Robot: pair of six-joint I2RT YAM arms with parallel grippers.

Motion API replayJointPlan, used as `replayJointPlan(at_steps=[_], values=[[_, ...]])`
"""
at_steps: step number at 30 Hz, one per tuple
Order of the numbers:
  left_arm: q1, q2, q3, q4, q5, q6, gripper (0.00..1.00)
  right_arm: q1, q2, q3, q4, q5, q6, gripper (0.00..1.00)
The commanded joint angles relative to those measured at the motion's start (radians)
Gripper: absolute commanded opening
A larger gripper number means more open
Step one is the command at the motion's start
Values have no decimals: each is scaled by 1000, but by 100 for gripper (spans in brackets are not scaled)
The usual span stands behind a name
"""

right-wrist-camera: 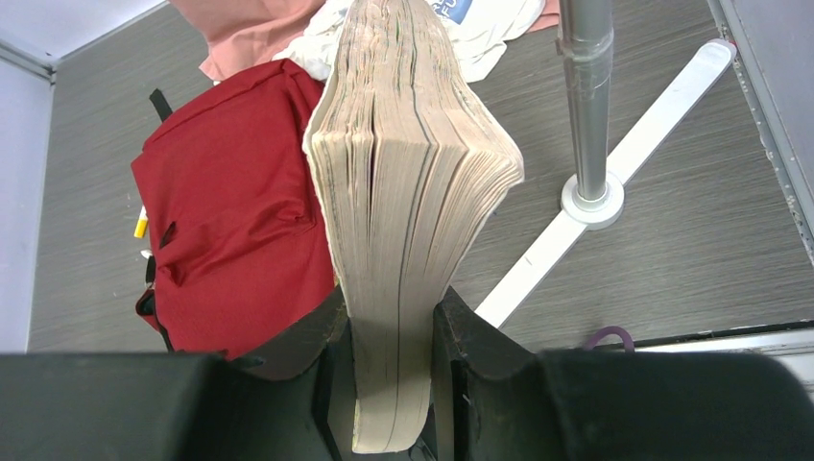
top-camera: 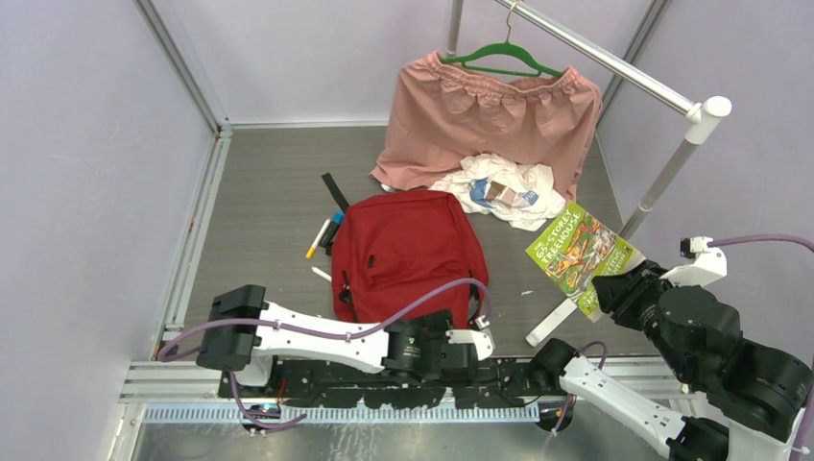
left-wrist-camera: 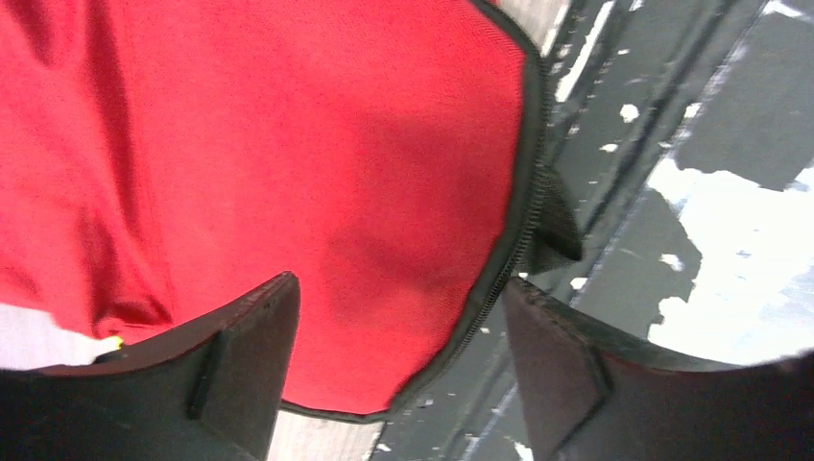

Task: Pack the student bag
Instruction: Place the book in the student bag.

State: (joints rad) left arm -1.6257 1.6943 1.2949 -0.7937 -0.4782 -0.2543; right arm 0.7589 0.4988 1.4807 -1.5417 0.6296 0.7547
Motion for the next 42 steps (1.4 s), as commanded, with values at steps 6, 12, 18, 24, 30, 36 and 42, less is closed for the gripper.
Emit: replayJointPlan(at_steps=[6, 12, 18, 24, 30, 36, 42], values=[[110, -124, 8, -4, -189, -12, 18, 1, -16, -6, 126, 11, 12, 1], [182, -242, 13, 46, -198, 26, 0, 2, -18, -9, 132, -25, -2, 1], [315, -333, 107, 115, -127, 50, 0, 1, -14, -32, 184, -262, -71, 1], [556, -326, 259, 199, 41, -49, 0, 1, -8, -84, 262, -753, -155, 1], [677, -243, 392, 221, 187, -115, 0, 2, -5, -288, 416, -1070, -127, 1], [678, -269, 397, 212, 280, -141, 0, 1, -50, -502, 653, -944, 74, 1], [672, -319, 338, 240, 385, -139, 0, 1, -27, -758, 1007, -644, 463, 1]])
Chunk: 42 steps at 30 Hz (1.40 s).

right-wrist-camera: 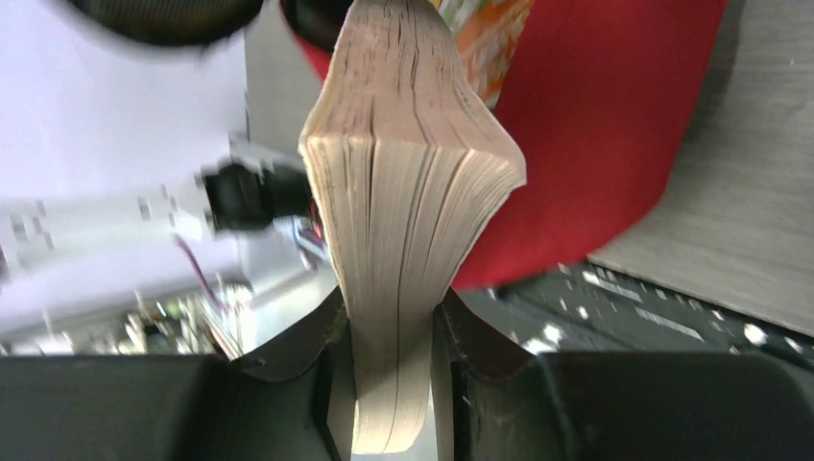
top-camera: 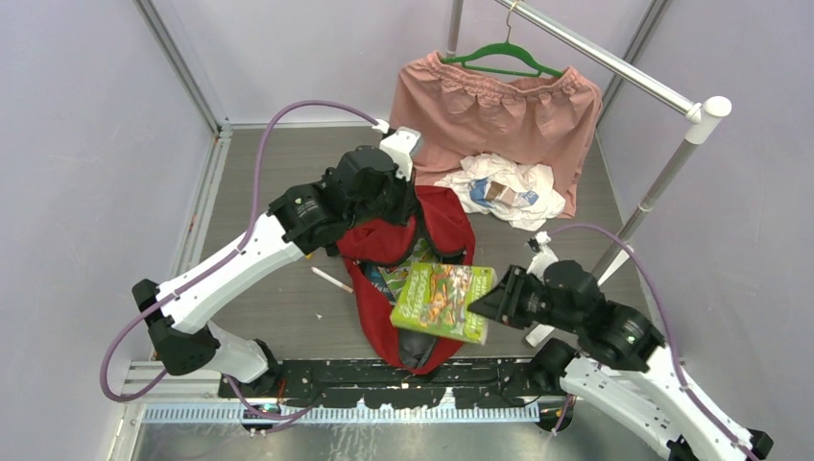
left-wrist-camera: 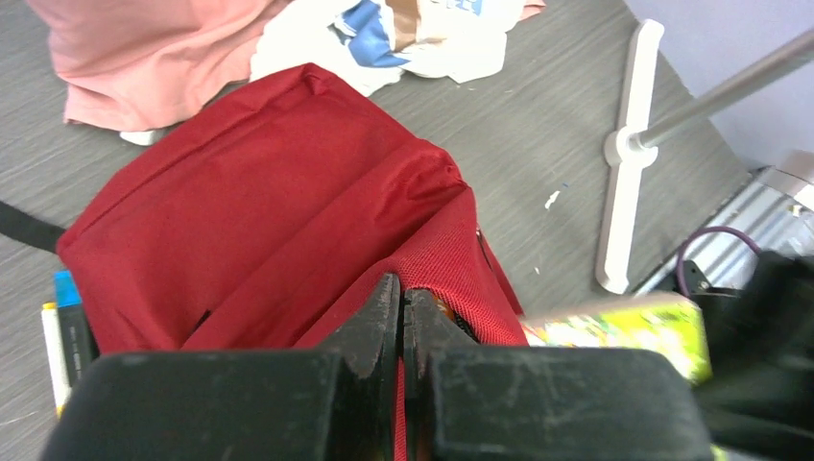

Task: Pack the student bag
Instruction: Place the book in the student bag.

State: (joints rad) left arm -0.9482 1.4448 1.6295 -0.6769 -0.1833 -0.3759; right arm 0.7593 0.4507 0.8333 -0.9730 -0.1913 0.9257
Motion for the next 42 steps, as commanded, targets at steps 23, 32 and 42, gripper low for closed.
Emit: replayJointPlan(at_steps=[23, 32, 42], values=[[-57, -187, -134, 98, 97, -42, 0, 300, 584, -265, 1075, 706, 482, 86], [-35, -216, -124, -4, 21, -48, 80, 388, 207, -300, 515, 709, 402, 89], [105, -394, -282, -109, -211, -235, 69, 389, -85, -70, 55, 704, 55, 83]])
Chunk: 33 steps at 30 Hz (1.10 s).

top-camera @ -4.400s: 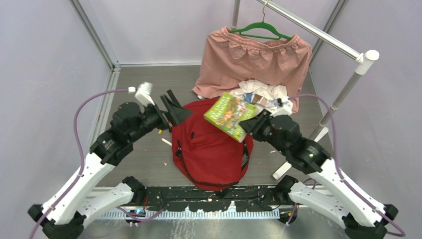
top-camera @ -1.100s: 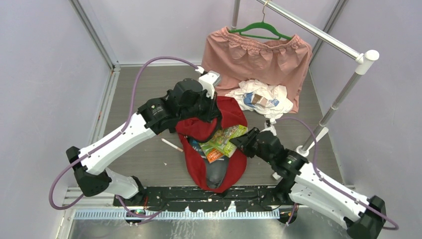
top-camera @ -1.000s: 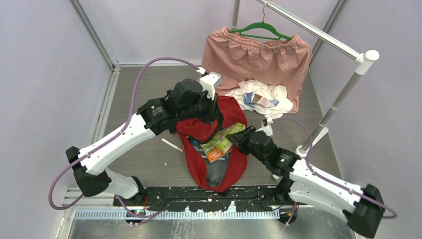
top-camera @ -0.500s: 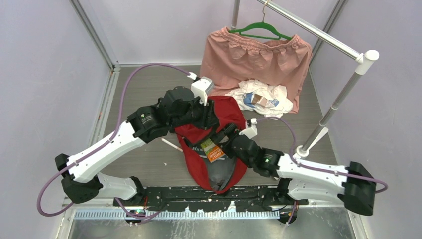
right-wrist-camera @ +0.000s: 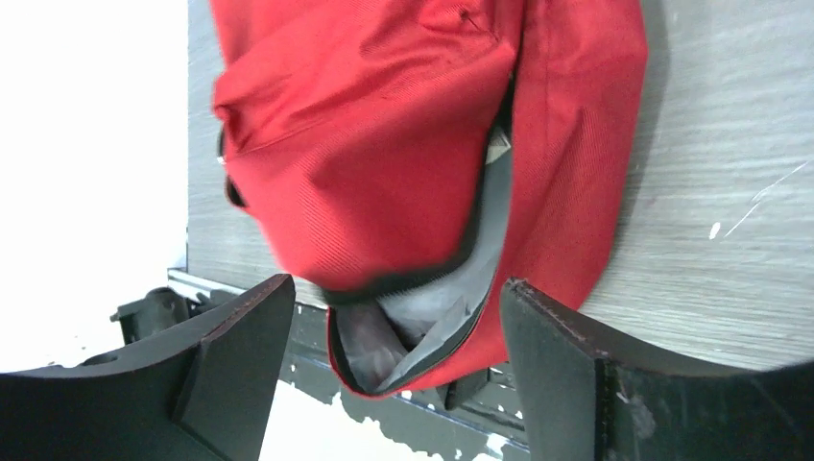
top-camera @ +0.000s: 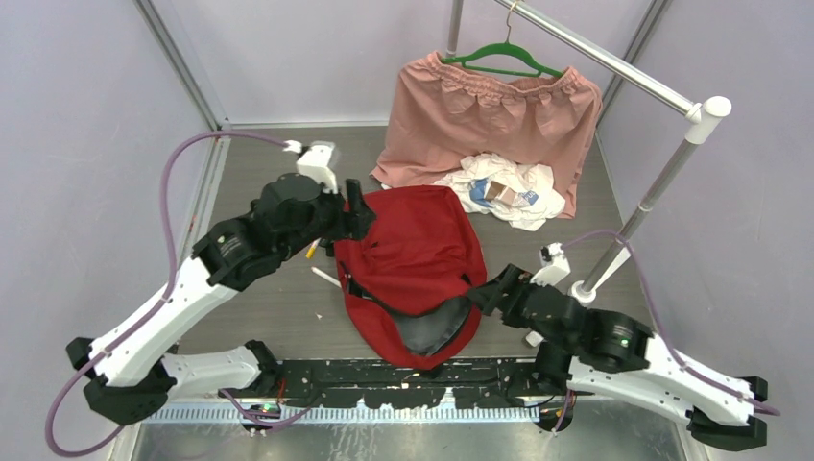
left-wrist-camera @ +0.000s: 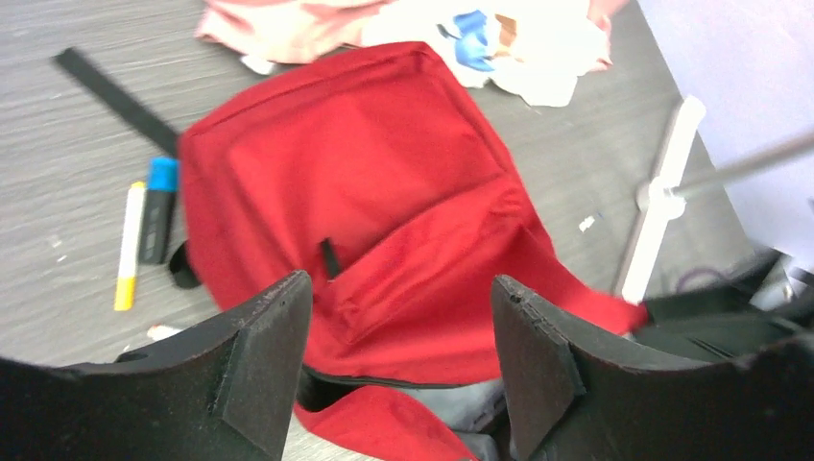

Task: Pack the student bag
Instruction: Place the book in the student bag, then zip the student bag at the center of the board.

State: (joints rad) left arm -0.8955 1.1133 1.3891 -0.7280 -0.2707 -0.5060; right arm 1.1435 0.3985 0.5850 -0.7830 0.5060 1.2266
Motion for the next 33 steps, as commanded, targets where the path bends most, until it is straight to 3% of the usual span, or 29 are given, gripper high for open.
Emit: replayJointPlan(at_steps=[1, 2, 4, 7, 8, 13, 18, 23, 33], values=[[71, -74, -62, -70, -121, -120, 69, 3, -2, 233, -120, -36, -299, 81], [85, -85, -84, -79, -117, -136, 69, 4, 45, 281, -117, -53, -335, 77], [109, -100, -141, -91, -115, -169, 69, 4, 168, 370, -110, -59, -390, 61], [133, -107, -198, -111, -105, -227, 68, 4, 371, 424, -40, -79, -439, 29], [138, -109, -213, -123, -102, -240, 68, 5, 414, 418, -4, -95, -438, 26], [168, -128, -289, -166, -99, -309, 65, 5, 573, 249, 193, -184, -430, 25], [194, -156, -418, -132, -91, -402, 56, 5, 744, 239, 120, -123, -446, 24], [247, -144, -503, -51, -45, -430, 49, 4, 696, 316, 122, -96, -517, 26], [271, -76, -585, 211, 56, -453, 49, 5, 718, 331, 135, -108, -510, 29]])
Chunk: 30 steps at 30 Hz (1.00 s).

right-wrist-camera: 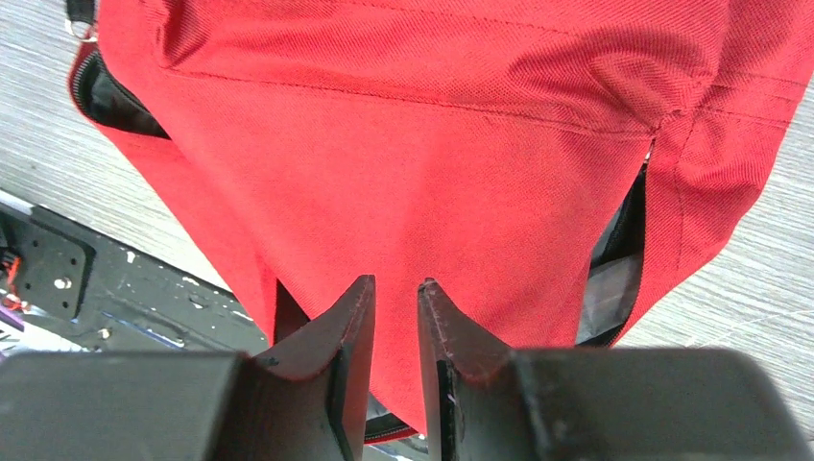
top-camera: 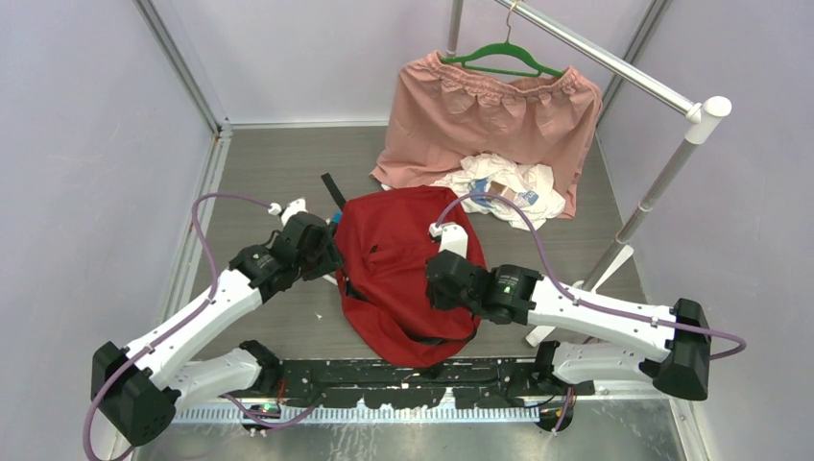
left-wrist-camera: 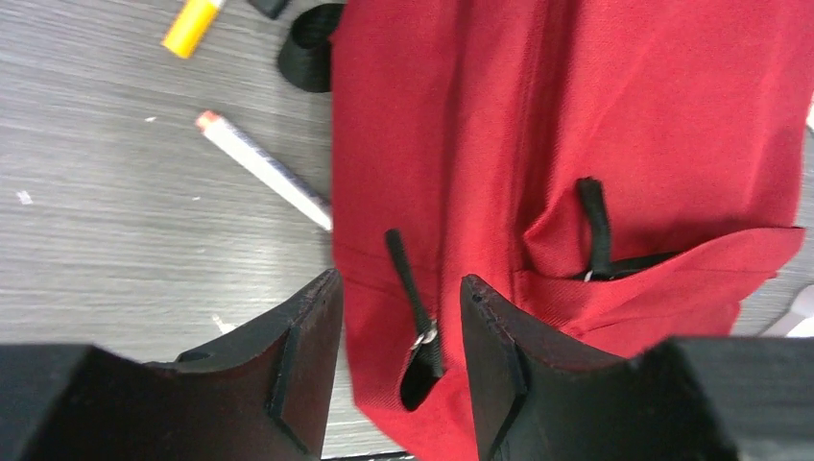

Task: Pack the student bag
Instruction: Zip the student bag at the center of the board.

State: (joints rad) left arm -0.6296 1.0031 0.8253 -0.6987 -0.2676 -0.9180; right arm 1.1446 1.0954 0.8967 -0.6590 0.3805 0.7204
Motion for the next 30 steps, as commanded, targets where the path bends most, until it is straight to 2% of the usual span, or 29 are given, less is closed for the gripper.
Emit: replayJointPlan(at_steps=[1, 5, 10, 14, 17, 23, 30], values=[[4, 49, -27, 201, 63, -50, 49, 4, 20, 17, 13, 16, 0, 29], [6, 102, -30, 227, 49, -50, 48, 4, 6, 2, 20, -2, 12, 29], [12, 138, 25, 159, 1, -28, 27, 4, -16, -25, 14, -12, 28, 29], [14, 131, 11, 162, 2, -38, 17, 4, -29, -37, 19, -9, 44, 29], [13, 128, -5, 175, 25, -44, 1, 4, -31, -39, 21, -6, 49, 29], [14, 92, -38, 161, 45, -54, 0, 4, -27, -36, 10, -3, 44, 29], [12, -37, -102, 130, 94, -96, 0, 3, -19, -6, 65, 6, 22, 28]])
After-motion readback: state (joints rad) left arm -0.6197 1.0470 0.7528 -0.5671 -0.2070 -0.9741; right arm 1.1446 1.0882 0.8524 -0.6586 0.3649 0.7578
